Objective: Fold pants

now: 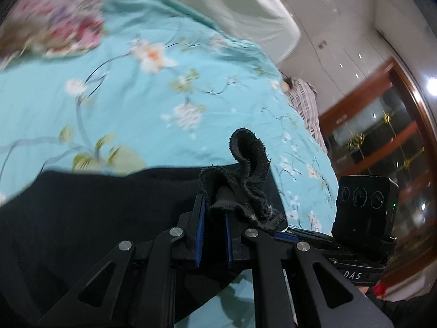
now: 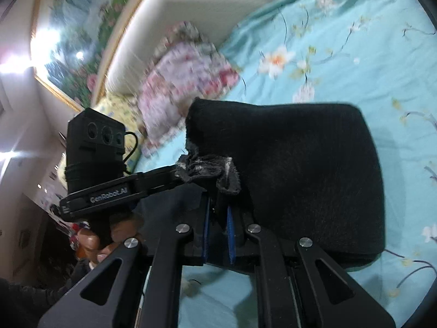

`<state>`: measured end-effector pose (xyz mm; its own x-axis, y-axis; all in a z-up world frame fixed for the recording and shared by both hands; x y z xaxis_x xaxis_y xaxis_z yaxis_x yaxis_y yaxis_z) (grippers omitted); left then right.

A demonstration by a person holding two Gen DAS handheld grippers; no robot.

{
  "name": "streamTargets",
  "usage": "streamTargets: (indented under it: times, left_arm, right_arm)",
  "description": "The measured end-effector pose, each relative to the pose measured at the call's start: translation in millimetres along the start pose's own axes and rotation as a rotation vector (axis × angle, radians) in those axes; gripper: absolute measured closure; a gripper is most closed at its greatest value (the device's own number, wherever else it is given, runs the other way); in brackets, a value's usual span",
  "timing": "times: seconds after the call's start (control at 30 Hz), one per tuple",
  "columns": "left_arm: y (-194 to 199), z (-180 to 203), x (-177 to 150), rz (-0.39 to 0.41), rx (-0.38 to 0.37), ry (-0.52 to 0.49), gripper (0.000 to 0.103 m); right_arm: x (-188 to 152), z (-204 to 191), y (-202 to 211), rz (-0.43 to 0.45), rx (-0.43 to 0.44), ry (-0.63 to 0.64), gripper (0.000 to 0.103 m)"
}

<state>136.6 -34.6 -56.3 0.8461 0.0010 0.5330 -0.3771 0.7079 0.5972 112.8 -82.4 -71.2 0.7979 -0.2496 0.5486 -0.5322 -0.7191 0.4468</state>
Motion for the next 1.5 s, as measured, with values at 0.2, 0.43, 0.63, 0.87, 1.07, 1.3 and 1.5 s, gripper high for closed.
streamTargets:
  times: [0.2,0.43,0.63,0.87,1.07,1.3,1.5]
  left_arm:
    - [4,-21,-16,0.003,0.033,0.048,0.092]
    - [11,-38,-31,0.014,0.071,0.101,0.092]
    - [30,-52,-39,0.055,0.152,0.156,0.084]
    - [60,-73,-44,0.127,0.210,0.234,0.074]
    - [86,-91,-54,0.176,0.256,0.284,0.064]
    - [108,-110,-70,0.210,0.284,0.357,0.060]
    - [131,-118,-80,0.255,0.308,0.393,0.049]
  right_arm:
    - [-17,5,-16,-0.068,-0.037,0.027,0.091]
    - [-29,9,-23,-0.120,-0.079,0.049,0.085]
    - [-38,2,-27,-0.147,-0.059,0.040,0.058]
    - [-41,-17,-29,-0.156,-0.053,0.084,0.055]
    - [-43,-36,-30,-0.168,-0.037,0.130,0.054]
    - [-46,-60,-35,-0.179,-0.010,0.177,0.054]
    - [-49,-71,-41,-0.188,-0.010,0.200,0.053]
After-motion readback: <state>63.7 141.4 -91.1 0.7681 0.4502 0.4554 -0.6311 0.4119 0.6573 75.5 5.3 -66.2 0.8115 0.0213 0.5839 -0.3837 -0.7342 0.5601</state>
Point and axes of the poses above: each gripper's, at about its wrist camera, not at the fingertips, and y roughly against the way its jaws point, z to its right, x to its top, the point moved 10 cm from there along -y, roughly the way its jaws point, and after that the axes turned 5 degrees about z, right-handed, at the moved point
